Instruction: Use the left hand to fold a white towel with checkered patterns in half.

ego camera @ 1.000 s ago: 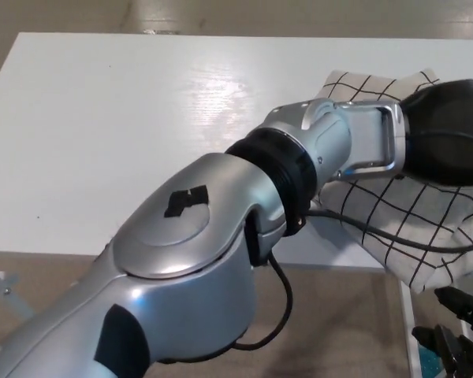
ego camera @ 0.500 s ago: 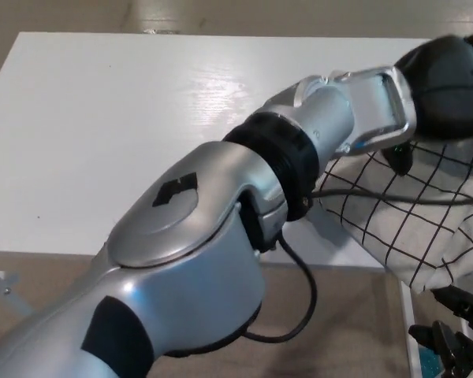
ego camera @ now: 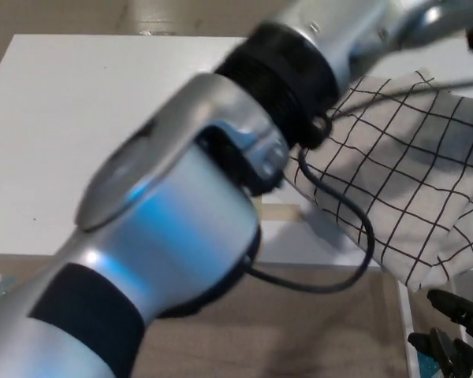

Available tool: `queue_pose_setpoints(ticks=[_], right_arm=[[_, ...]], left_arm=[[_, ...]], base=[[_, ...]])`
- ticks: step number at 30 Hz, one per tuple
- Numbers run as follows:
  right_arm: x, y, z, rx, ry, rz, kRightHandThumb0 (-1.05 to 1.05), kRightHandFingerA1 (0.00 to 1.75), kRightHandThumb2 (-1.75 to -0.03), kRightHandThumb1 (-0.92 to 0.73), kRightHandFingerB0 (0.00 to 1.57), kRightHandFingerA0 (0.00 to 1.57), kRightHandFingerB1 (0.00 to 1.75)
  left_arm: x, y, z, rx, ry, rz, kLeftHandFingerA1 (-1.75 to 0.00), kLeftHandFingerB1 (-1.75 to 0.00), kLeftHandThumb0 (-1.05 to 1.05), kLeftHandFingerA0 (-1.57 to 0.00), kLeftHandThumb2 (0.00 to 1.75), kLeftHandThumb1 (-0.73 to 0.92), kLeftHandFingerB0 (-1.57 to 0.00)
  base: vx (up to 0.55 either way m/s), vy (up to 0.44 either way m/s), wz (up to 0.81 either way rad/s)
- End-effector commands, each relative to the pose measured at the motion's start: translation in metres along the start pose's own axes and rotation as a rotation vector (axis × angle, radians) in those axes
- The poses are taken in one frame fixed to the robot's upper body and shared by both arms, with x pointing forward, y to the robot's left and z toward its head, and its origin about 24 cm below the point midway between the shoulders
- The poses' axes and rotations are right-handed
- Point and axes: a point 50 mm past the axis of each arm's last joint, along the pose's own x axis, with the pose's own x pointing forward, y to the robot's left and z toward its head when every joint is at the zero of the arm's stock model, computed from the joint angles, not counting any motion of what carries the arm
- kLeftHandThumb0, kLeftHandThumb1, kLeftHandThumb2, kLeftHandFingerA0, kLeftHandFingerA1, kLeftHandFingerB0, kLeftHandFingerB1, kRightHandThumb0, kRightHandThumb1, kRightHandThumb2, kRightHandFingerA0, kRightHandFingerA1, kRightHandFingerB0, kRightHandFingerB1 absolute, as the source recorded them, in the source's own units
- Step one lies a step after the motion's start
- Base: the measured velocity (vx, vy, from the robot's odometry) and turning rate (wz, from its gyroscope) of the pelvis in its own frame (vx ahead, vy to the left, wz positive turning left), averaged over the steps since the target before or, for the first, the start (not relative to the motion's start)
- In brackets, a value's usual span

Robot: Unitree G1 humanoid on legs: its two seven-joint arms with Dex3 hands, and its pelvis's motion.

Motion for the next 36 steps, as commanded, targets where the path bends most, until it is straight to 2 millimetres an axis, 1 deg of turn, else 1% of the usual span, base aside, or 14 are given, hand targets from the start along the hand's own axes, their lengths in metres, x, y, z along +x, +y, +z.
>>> queue_pose_setpoints(ticks=[1, 9, 13, 14, 19, 20, 22, 23, 24, 25, 27, 29, 35, 36], right_arm=[[-0.013, -0.007, -0.019, -0.004, 0.078, -0.002, -0.47, 0.54, -0.61, -0.69, 0.6, 0.69, 0.44], [-0.02, -0.013, -0.031, -0.062, 0.113, -0.055, -0.51, 0.49, -0.61, -0.68, 0.59, 0.62, 0.43], [-0.024, -0.014, -0.032, -0.066, 0.111, -0.074, -0.53, 0.47, -0.61, -0.68, 0.56, 0.59, 0.41], [-0.026, -0.014, -0.034, -0.058, 0.11, -0.082, -0.54, 0.47, -0.61, -0.68, 0.56, 0.59, 0.41], [-0.033, -0.016, -0.038, -0.032, 0.126, -0.103, -0.51, 0.47, -0.61, -0.68, 0.58, 0.57, 0.41], [-0.037, -0.017, -0.04, -0.031, 0.134, -0.116, -0.51, 0.47, -0.61, -0.68, 0.58, 0.57, 0.41], [-0.04, -0.019, -0.042, -0.046, 0.142, -0.124, -0.52, 0.47, -0.61, -0.68, 0.58, 0.57, 0.41], [-0.041, -0.02, -0.042, -0.055, 0.146, -0.126, -0.52, 0.47, -0.61, -0.68, 0.57, 0.57, 0.4], [-0.043, -0.02, -0.042, -0.064, 0.151, -0.127, -0.52, 0.47, -0.61, -0.68, 0.57, 0.57, 0.4], [-0.043, -0.021, -0.042, -0.063, 0.154, -0.131, -0.51, 0.48, -0.61, -0.68, 0.57, 0.57, 0.4], [-0.043, -0.022, -0.042, -0.052, 0.156, -0.141, -0.5, 0.48, -0.61, -0.68, 0.57, 0.57, 0.4], [-0.042, -0.022, -0.041, -0.037, 0.156, -0.155, -0.49, 0.48, -0.61, -0.68, 0.57, 0.57, 0.4], [-0.039, -0.025, -0.036, -0.057, 0.128, -0.159, -0.49, 0.47, -0.61, -0.68, 0.57, 0.58, 0.39], [-0.041, -0.026, -0.036, -0.059, 0.129, -0.159, -0.49, 0.47, -0.61, -0.68, 0.56, 0.58, 0.39]], left_arm=[[-0.058, 0.078, -0.048, -0.174, 0.016, 0.241, 0.0, 0.0, -1.01, 0.0, 0.65, 0.79, 0.0], [-0.17, 0.099, -0.074, -0.171, 0.124, 0.378, 0.0, -0.01, -1.0, 0.0, 0.66, 0.69, 0.0], [-0.217, 0.083, -0.065, -0.191, 0.145, 0.372, -0.01, -0.19, -0.94, 0.0, 0.6, 0.69, 0.0], [-0.237, 0.076, -0.058, -0.193, 0.152, 0.371, -0.05, -0.14, -0.87, 0.0, 0.96, 0.53, 0.0], [-0.295, 0.05, -0.034, -0.227, 0.187, 0.426, -0.26, -0.33, -0.78, -0.05, 0.89, 0.48, -0.04], [-0.318, 0.037, -0.022, -0.29, 0.217, 0.45, -0.48, -0.48, -0.37, 0.0, 0.87, 0.22, 0.0], [-0.337, 0.026, -0.012, -0.385, 0.244, 0.456, -0.48, -0.47, -0.37, 0.0, 0.86, 0.22, 0.0], [-0.344, 0.022, -0.008, -0.448, 0.252, 0.448, -0.29, -0.29, -0.72, -0.2, 0.58, 0.56, -0.19], [-0.352, 0.018, -0.003, -0.518, 0.259, 0.437, -0.29, -0.29, -0.72, -0.2, 0.58, 0.56, -0.19], [-0.361, 0.013, 0.001, -0.58, 0.276, 0.424, -0.51, -0.49, -0.32, -0.07, 0.88, 0.27, -0.07], [-0.379, 0.006, 0.011, -0.685, 0.321, 0.394, -0.52, -0.49, -0.3, -0.1, 0.87, 0.27, -0.08], [-0.4, -0.001, 0.022, -0.795, 0.383, 0.366, -0.35, -0.3, -0.6, -0.24, 0.56, 0.5, -0.28], [-0.447, -0.016, 0.037, -1.113, 0.59, 0.261, -0.39, -0.37, -0.6, -0.41, 0.55, 0.48, -0.44], [-0.452, -0.018, 0.039, -1.154, 0.608, 0.23, -0.49, -0.47, -0.63, -0.37, 0.76, 0.4, -0.39]], base=[[0.0, 0.0, 0.0], [0.0, 0.0, 0.0], [0.0, 0.0, 0.0], [0.0, 0.0, 0.0], [0.0, 0.0, 0.0], [0.0, 0.0, 0.07], [0.0, 0.0, 0.0], [0.0, 0.0, 0.0], [0.0, 0.0, 0.0], [0.0, 0.0, 0.0], [0.0, 0.0, 0.0], [0.0, 0.0, 0.0], [0.0, 0.0, 0.0], [0.0, 0.0, 0.0]])
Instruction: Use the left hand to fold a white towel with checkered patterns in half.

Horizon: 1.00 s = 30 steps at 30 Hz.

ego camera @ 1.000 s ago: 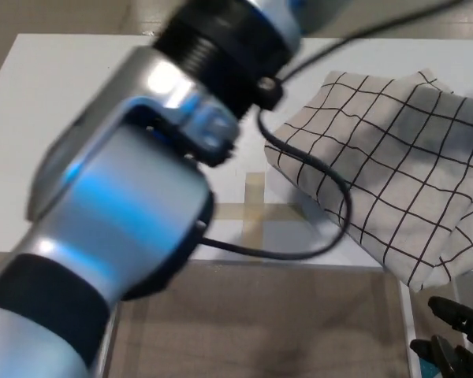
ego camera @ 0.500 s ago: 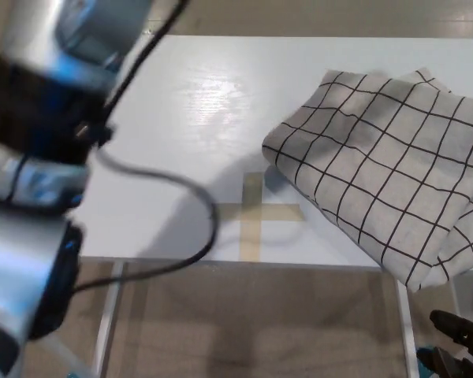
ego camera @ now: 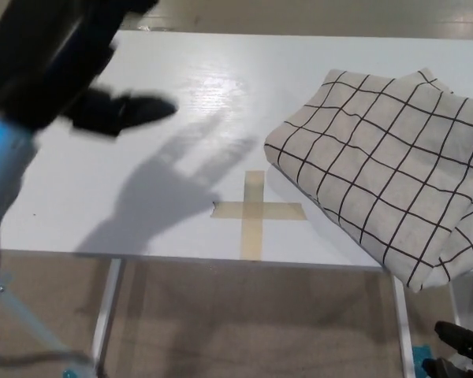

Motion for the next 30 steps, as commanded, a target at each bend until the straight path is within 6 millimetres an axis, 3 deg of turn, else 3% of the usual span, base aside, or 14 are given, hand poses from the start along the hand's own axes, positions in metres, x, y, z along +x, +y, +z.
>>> queue_pose_setpoints(ticks=[1, 2, 3, 7, 8, 13, 14, 15, 16, 20, 21, 22, 23, 30], right_arm=[[-0.025, -0.017, -0.015, -0.038, 0.027, -0.116, -0.49, 0.47, -0.61, -0.68, 0.56, 0.58, 0.39], [-0.026, -0.018, -0.015, -0.031, 0.024, -0.124, -0.49, 0.47, -0.61, -0.68, 0.56, 0.58, 0.39], [-0.027, -0.018, -0.014, -0.023, 0.021, -0.132, -0.49, 0.47, -0.61, -0.68, 0.56, 0.58, 0.39], [-0.03, -0.019, -0.017, -0.024, 0.036, -0.137, -0.49, 0.48, -0.61, -0.68, 0.56, 0.58, 0.39], [-0.031, -0.019, -0.019, -0.028, 0.042, -0.14, -0.49, 0.48, -0.61, -0.68, 0.56, 0.58, 0.39], [-0.035, -0.015, -0.029, -0.043, 0.083, -0.134, -0.49, 0.47, -0.61, -0.68, 0.56, 0.57, 0.39], [-0.039, -0.012, -0.034, -0.038, 0.099, -0.125, -0.49, 0.47, -0.61, -0.68, 0.56, 0.57, 0.39], [-0.04, -0.012, -0.035, -0.036, 0.103, -0.122, -0.49, 0.47, -0.61, -0.68, 0.56, 0.57, 0.39], [-0.041, -0.011, -0.037, -0.036, 0.106, -0.12, -0.49, 0.47, -0.61, -0.68, 0.56, 0.57, 0.39], [-0.051, -0.002, -0.053, -0.038, 0.164, -0.08, -0.49, 0.48, -0.61, -0.68, 0.56, 0.58, 0.39], [-0.052, -0.002, -0.055, -0.042, 0.172, -0.076, -0.49, 0.48, -0.61, -0.68, 0.56, 0.58, 0.39], [-0.052, -0.003, -0.057, -0.067, 0.182, -0.068, -0.49, 0.48, -0.61, -0.68, 0.55, 0.58, 0.39], [-0.051, -0.005, -0.057, -0.091, 0.194, -0.064, -0.49, 0.48, -0.61, -0.69, 0.53, 0.59, 0.38], [-0.041, -0.006, -0.054, -0.12, 0.193, -0.071, -0.5, 0.48, -0.61, -0.7, 0.49, 0.57, 0.37]], left_arm=[[-0.185, 0.056, 0.02, -0.694, 0.233, -0.203, -0.49, -0.47, -0.63, -0.37, 0.76, 0.4, -0.39], [-0.191, 0.056, 0.017, -0.721, 0.267, -0.233, -0.48, -0.42, -0.75, -0.44, 0.76, 0.46, -0.38], [-0.199, 0.056, 0.013, -0.759, 0.313, -0.268, -0.42, -0.38, -0.63, -0.48, 0.55, 0.47, -0.46], [-0.209, 0.049, 0.003, -0.749, 0.389, -0.305, -0.46, -0.4, -0.66, -0.6, 0.56, 0.51, -0.53], [-0.211, 0.046, 0.0, -0.74, 0.402, -0.31, -0.62, -0.49, -0.61, -0.63, 0.82, 0.39, -0.4], [-0.233, 0.008, -0.02, -0.832, 0.546, -0.325, -0.65, -0.51, -0.57, -0.69, 0.82, 0.38, -0.42], [-0.251, -0.016, -0.026, -0.862, 0.711, -0.355, -0.49, -0.43, -0.73, -0.66, 0.6, 0.45, -0.54], [-0.256, -0.022, -0.027, -0.867, 0.755, -0.364, -0.49, -0.43, -0.73, -0.66, 0.6, 0.45, -0.54], [-0.263, -0.03, -0.031, -0.855, 0.809, -0.371, -0.54, -0.49, -0.72, -0.6, 0.77, 0.42, -0.5], [-0.317, -0.076, -0.049, -0.768, 1.092, -0.363, -0.52, -0.41, -0.66, -0.45, 0.82, 0.4, -0.26], [-0.324, -0.081, -0.05, -0.765, 1.126, -0.359, -0.52, -0.41, -0.66, -0.45, 0.82, 0.4, -0.26], [-0.332, -0.088, -0.05, -0.761, 1.18, -0.345, -0.36, -0.33, -0.72, -0.42, 0.57, 0.51, -0.37], [-0.339, -0.094, -0.049, -0.762, 1.232, -0.329, -0.47, -0.4, -0.74, -0.36, 0.82, 0.43, -0.27], [-0.364, -0.124, -0.043, -0.825, 1.431, -0.291, -0.44, -0.4, -0.78, -0.35, 0.82, 0.45, -0.3]], base=[[0.0, 0.0, 0.0], [0.0, 0.0, 0.0], [0.0, 0.0, 0.0], [0.0, 0.0, 0.0], [0.0, 0.0, 0.0], [0.0, 0.0, 0.0], [0.0, 0.0, 0.0], [0.0, 0.0, 0.0], [0.0, 0.0, 0.0], [0.0, 0.0, 0.0], [0.0, 0.0, 0.0], [0.0, 0.0, 0.0], [0.0, 0.0, 0.0], [0.0, 0.0, 0.0]])
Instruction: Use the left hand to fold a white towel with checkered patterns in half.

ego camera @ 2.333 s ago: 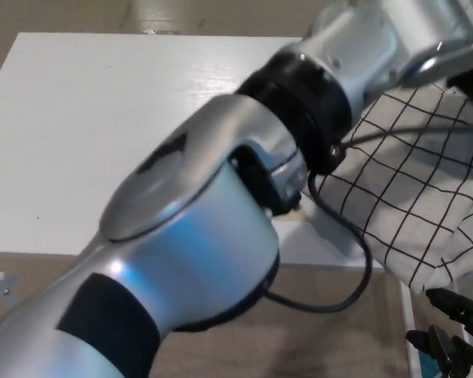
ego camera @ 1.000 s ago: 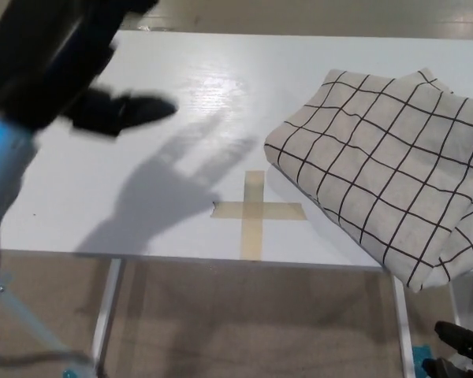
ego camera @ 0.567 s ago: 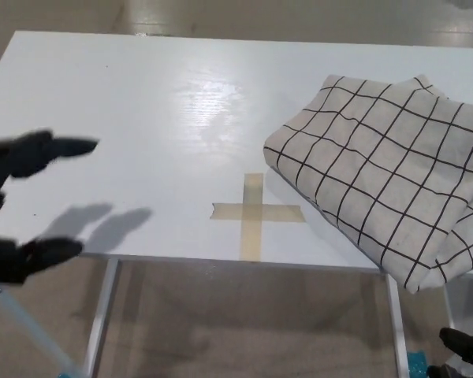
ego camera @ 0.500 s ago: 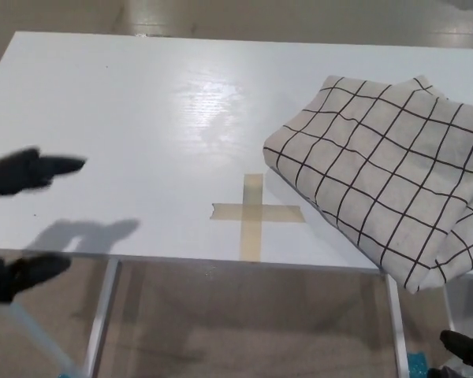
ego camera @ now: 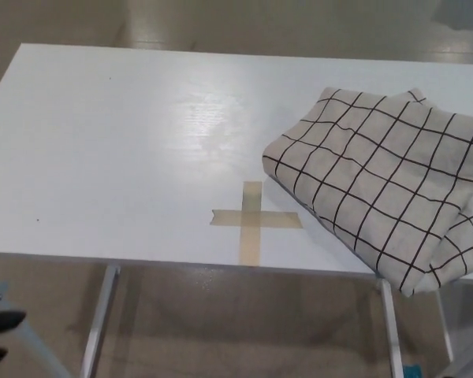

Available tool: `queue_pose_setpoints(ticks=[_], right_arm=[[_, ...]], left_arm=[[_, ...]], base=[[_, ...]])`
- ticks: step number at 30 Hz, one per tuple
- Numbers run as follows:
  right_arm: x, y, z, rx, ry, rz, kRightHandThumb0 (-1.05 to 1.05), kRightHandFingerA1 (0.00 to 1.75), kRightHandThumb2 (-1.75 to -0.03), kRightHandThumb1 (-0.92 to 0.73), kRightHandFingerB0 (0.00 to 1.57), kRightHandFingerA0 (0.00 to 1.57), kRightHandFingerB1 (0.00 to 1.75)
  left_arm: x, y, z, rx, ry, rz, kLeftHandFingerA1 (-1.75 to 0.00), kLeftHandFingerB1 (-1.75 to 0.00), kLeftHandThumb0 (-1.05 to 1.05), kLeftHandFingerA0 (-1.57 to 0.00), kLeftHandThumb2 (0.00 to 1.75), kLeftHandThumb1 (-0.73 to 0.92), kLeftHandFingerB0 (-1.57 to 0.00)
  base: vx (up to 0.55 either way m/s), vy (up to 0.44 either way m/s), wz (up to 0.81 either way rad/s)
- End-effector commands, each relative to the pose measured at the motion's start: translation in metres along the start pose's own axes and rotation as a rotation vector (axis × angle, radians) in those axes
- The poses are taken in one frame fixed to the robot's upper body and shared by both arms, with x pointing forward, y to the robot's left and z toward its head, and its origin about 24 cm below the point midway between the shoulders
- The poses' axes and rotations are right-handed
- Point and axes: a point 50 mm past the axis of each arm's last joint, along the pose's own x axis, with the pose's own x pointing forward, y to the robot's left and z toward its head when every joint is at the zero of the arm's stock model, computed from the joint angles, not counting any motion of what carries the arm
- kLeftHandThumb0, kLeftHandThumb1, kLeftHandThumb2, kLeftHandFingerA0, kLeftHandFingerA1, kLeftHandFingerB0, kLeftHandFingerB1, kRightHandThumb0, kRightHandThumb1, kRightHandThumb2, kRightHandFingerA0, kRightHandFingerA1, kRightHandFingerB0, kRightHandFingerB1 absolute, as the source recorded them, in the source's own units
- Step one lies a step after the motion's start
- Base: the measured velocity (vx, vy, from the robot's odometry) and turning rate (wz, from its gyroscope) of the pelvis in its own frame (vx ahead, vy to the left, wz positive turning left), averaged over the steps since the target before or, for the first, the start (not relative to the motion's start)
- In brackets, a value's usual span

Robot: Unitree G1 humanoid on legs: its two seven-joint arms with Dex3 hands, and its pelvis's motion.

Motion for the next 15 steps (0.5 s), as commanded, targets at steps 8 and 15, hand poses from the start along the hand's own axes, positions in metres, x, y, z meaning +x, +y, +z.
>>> queue_pose_setpoints(ticks=[8, 15], right_arm=[[-0.0023, 0.0025, -0.0136, -0.125, 0.023, -0.007, -0.52, 0.47, -0.62, -0.7, 0.47, 0.48, 0.37], [-0.0012, 0.0022, -0.0139, -0.133, 0.014, -0.006, -0.52, 0.47, -0.62, -0.7, 0.46, 0.48, 0.37]], left_arm=[[-0.0254, -0.0715, -0.0962, -0.299, 0.519, -0.014, -0.35, -0.33, -0.66, -0.39, 0.56, 0.49, -0.37], [-0.0233, -0.0708, -0.0971, -0.316, 0.497, -0.011, -0.35, -0.33, -0.62, -0.4, 0.56, 0.48, -0.38]], base=[[0.0, 0.0, 0.0], [0.0, 0.0, 0.0]])
